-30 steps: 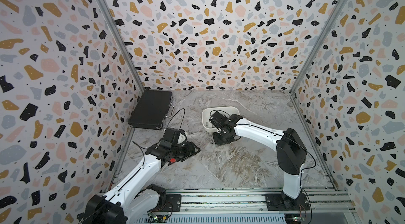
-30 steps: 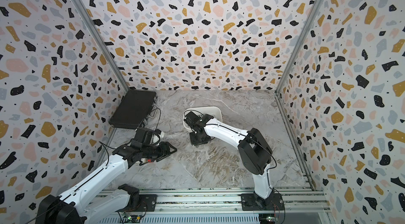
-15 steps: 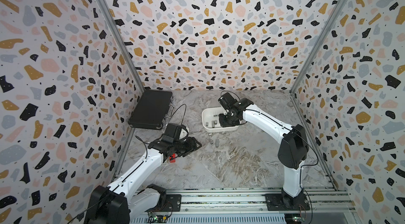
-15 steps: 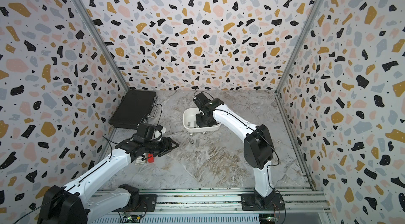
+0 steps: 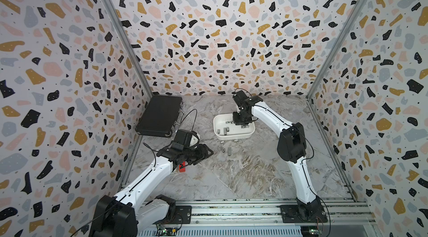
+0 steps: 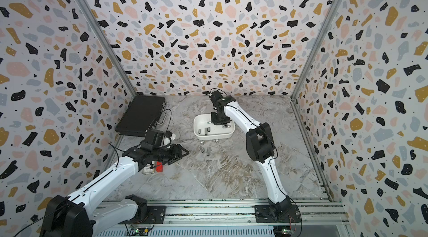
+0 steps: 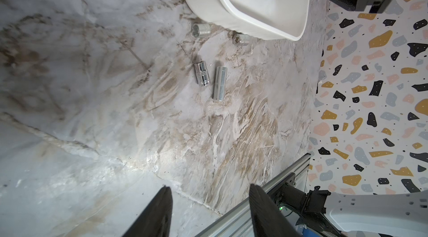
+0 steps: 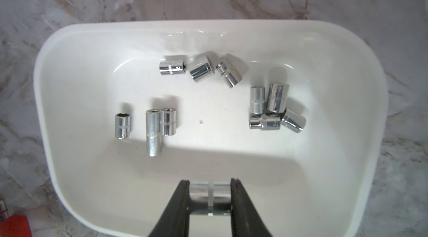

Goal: Put the socket on the desktop into the storage box
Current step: Place the socket head in the storage box.

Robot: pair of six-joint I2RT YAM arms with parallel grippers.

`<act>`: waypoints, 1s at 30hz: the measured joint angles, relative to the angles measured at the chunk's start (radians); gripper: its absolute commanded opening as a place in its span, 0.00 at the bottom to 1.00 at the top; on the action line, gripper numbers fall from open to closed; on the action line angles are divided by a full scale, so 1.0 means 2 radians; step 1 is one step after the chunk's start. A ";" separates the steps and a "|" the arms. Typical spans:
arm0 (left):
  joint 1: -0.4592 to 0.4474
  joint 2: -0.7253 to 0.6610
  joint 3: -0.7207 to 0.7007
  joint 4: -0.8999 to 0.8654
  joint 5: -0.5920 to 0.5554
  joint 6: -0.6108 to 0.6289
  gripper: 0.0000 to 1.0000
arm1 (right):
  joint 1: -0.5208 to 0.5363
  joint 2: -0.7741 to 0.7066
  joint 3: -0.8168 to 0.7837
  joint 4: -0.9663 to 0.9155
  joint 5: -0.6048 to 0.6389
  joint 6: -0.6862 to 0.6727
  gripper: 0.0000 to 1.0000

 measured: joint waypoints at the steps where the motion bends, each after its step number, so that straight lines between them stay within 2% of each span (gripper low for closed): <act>1: 0.000 0.000 0.000 0.000 0.000 0.000 0.57 | -0.002 0.008 0.007 -0.001 -0.003 -0.001 0.29; 16: 0.000 0.000 0.000 -0.003 -0.005 0.004 0.57 | -0.015 0.081 0.073 -0.009 -0.031 -0.010 0.31; 18: 0.000 0.000 0.000 -0.003 -0.007 0.004 0.57 | -0.015 0.086 0.077 -0.010 -0.033 -0.010 0.33; 24: 0.000 0.001 0.000 -0.003 -0.013 0.004 0.57 | -0.015 0.086 0.078 -0.010 -0.039 -0.011 0.49; 30: 0.000 0.004 0.000 -0.003 -0.014 0.005 0.57 | -0.015 0.086 0.078 -0.011 -0.039 -0.012 0.51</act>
